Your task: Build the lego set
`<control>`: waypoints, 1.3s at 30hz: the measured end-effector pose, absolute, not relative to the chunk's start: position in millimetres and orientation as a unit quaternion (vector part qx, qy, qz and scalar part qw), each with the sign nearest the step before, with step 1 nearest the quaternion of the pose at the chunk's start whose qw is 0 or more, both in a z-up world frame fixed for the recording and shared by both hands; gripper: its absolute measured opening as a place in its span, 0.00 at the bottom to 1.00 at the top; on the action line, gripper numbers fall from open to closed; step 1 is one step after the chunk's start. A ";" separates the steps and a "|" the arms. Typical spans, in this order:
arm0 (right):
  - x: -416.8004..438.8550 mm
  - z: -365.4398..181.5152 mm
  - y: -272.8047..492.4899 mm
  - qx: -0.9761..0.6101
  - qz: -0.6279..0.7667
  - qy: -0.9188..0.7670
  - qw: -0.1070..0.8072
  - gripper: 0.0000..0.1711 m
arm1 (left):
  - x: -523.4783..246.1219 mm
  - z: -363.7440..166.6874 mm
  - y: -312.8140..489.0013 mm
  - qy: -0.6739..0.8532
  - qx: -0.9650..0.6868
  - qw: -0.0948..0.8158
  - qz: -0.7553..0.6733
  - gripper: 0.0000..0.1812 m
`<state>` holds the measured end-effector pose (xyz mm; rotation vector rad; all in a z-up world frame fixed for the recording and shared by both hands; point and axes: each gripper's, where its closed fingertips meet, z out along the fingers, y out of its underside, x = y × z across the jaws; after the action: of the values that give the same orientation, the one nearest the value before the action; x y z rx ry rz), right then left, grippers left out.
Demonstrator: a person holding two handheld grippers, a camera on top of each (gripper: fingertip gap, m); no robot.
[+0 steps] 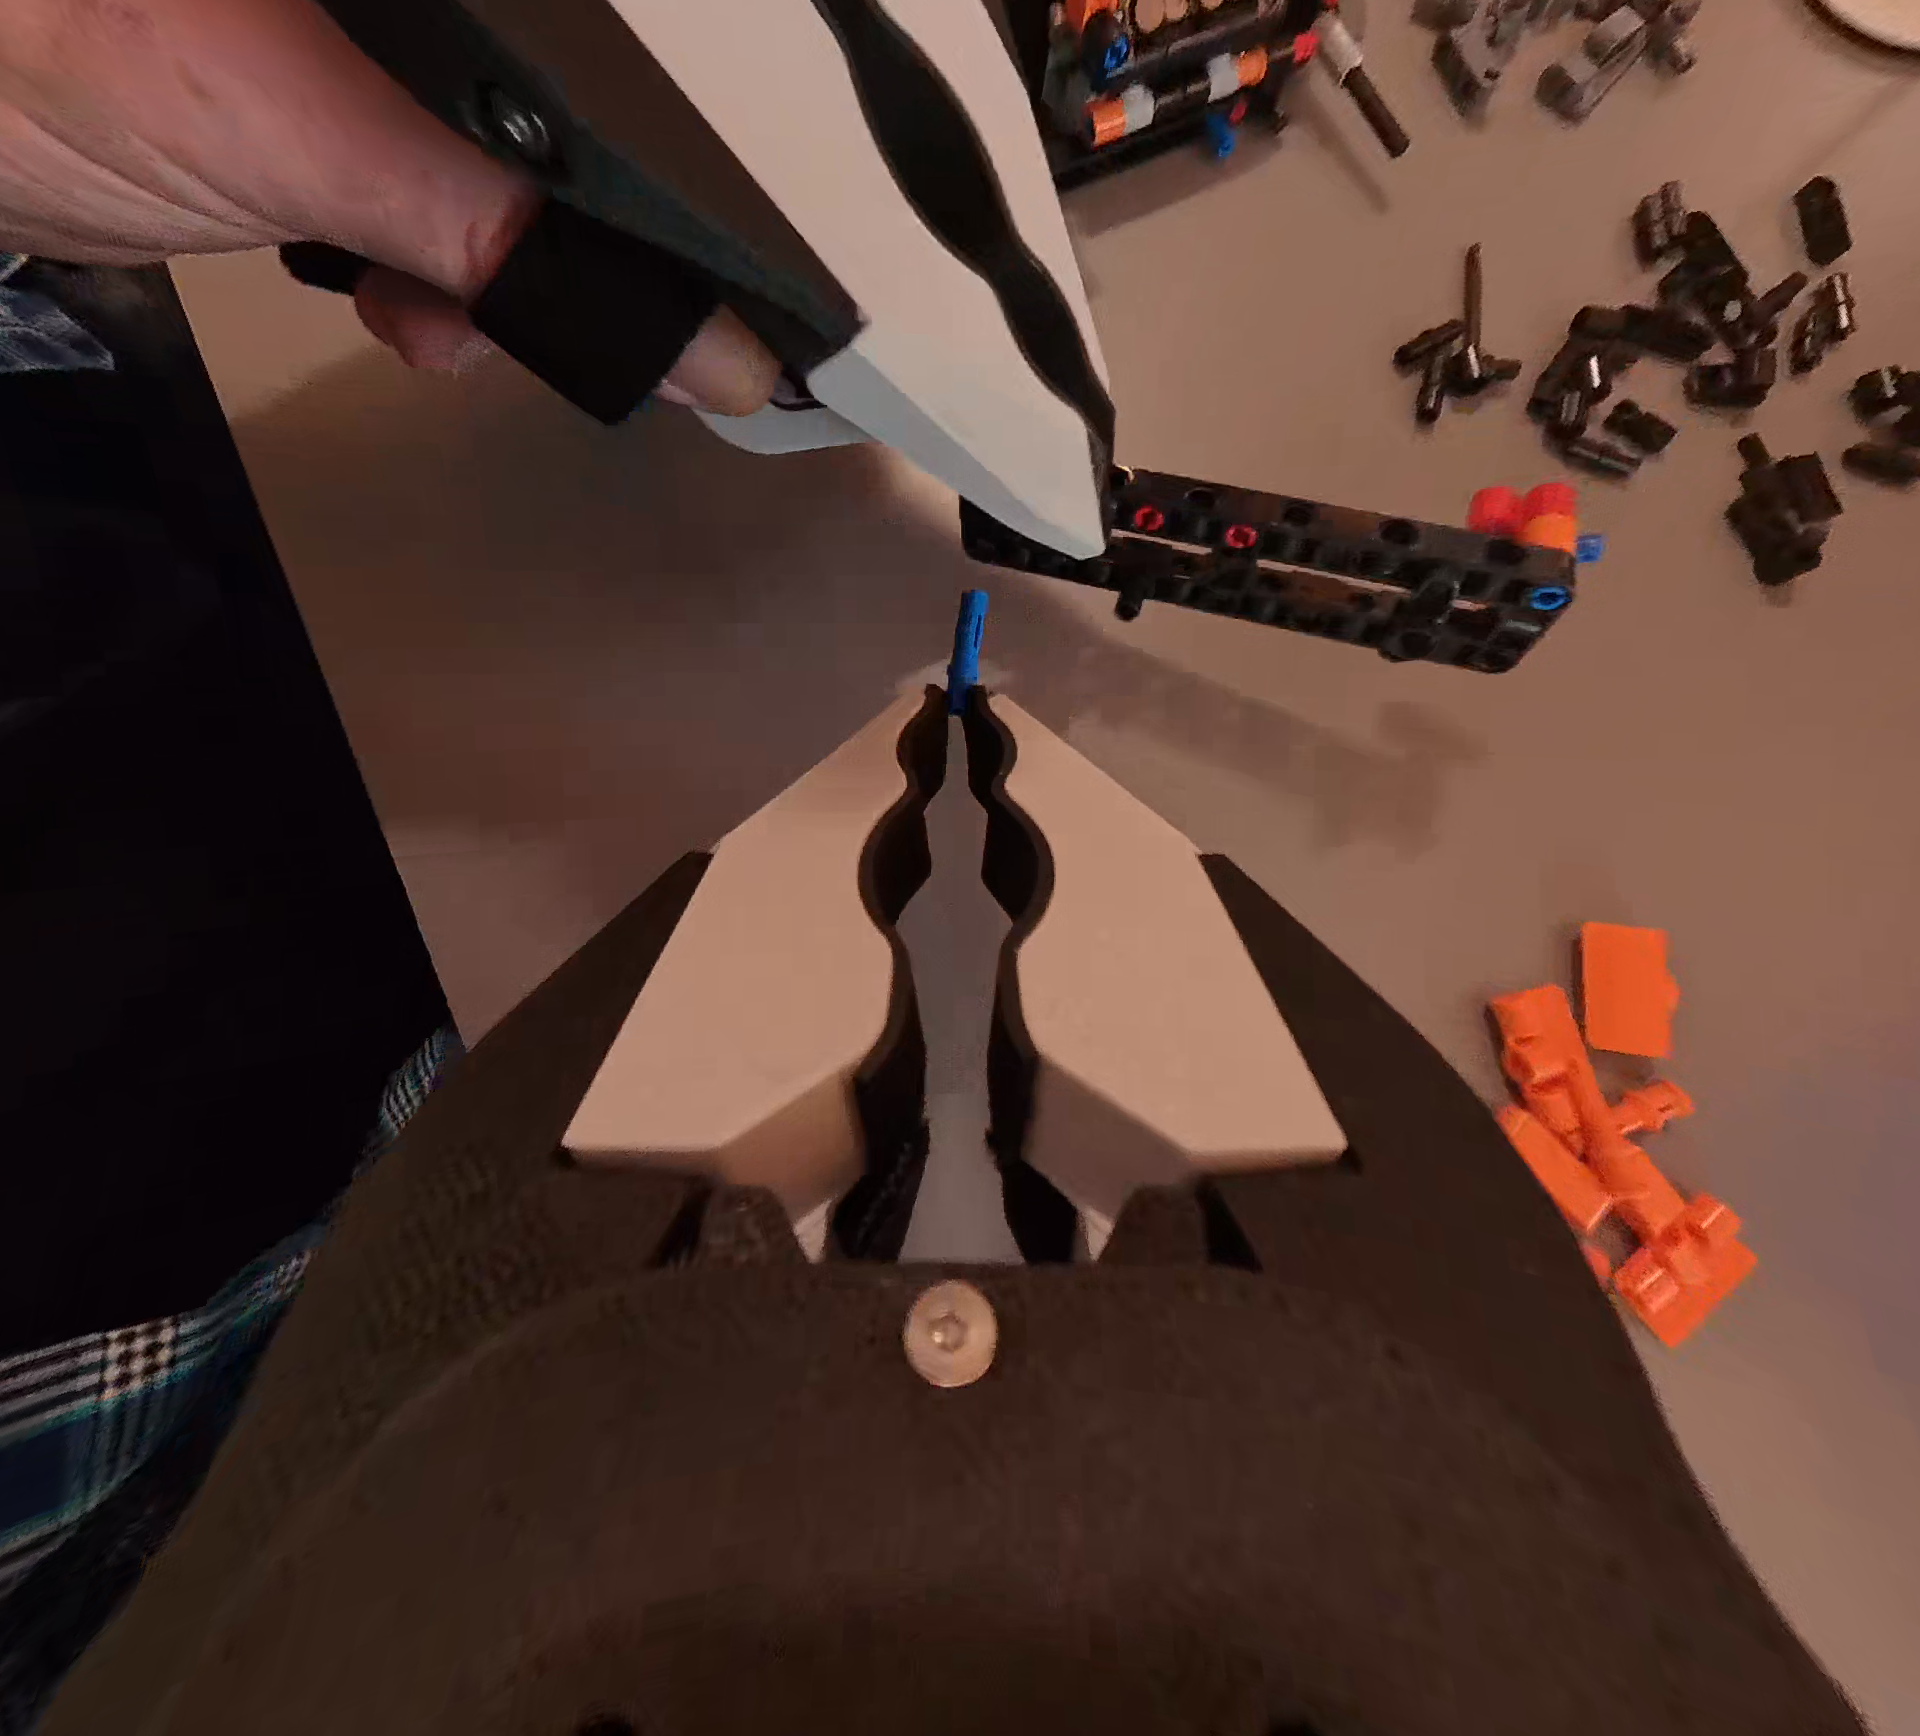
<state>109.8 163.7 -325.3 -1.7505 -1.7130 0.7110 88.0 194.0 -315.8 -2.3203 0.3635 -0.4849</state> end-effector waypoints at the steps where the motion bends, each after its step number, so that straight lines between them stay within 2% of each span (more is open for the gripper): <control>1: 112.5 -327.6 162.5 -0.657 0.266 -0.644 0.289 0.00 | 87.8 -320.3 194.1 0.147 -0.905 0.360 -0.173 0.03; 7: 127.3 -336.3 156.4 -0.658 0.268 -0.644 0.283 0.00 | 97.0 -333.9 183.7 0.190 -0.916 0.326 -0.136 0.04; 14: 136.0 -336.9 151.7 -0.661 0.285 -0.636 0.278 0.00 | 91.2 -330.5 159.6 0.192 -0.922 0.296 -0.159 0.15; 17: 133.4 -339.2 147.9 -0.662 0.293 -0.636 0.267 0.00 | 90.5 -336.8 150.6 0.212 -0.927 0.268 -0.155 0.12; 19: 130.1 -339.9 144.8 -0.660 0.294 -0.640 0.261 0.00 | 91.8 -341.3 148.9 0.220 -0.928 0.258 -0.155 0.06; 26: 127.6 -341.1 146.8 -0.664 0.298 -0.638 0.253 0.00 | 103.1 -334.5 143.8 0.246 -0.917 0.269 -0.159 0.01; 29: 127.5 -341.1 147.8 -0.662 0.301 -0.638 0.252 0.00 | 85.6 -319.2 146.7 0.268 -0.913 0.279 -0.129 0.06; 33: 126.2 -341.1 149.0 -0.662 0.303 -0.638 0.251 0.01 | 73.0 -325.0 155.0 0.353 -0.897 0.253 -0.084 0.12; 36: 125.7 -341.1 149.3 -0.662 0.304 -0.638 0.250 0.01 | 73.3 -332.0 161.6 0.419 -0.874 0.241 -0.050 0.14; 39: 124.4 -341.1 149.9 -0.662 0.305 -0.638 0.247 0.01 | 81.0 -339.2 162.2 0.469 -0.853 0.227 -0.043 0.11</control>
<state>124.4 149.9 -341.1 -1.8061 -1.7392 0.8321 81.0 162.2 -339.2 -2.3500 1.2923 -0.1174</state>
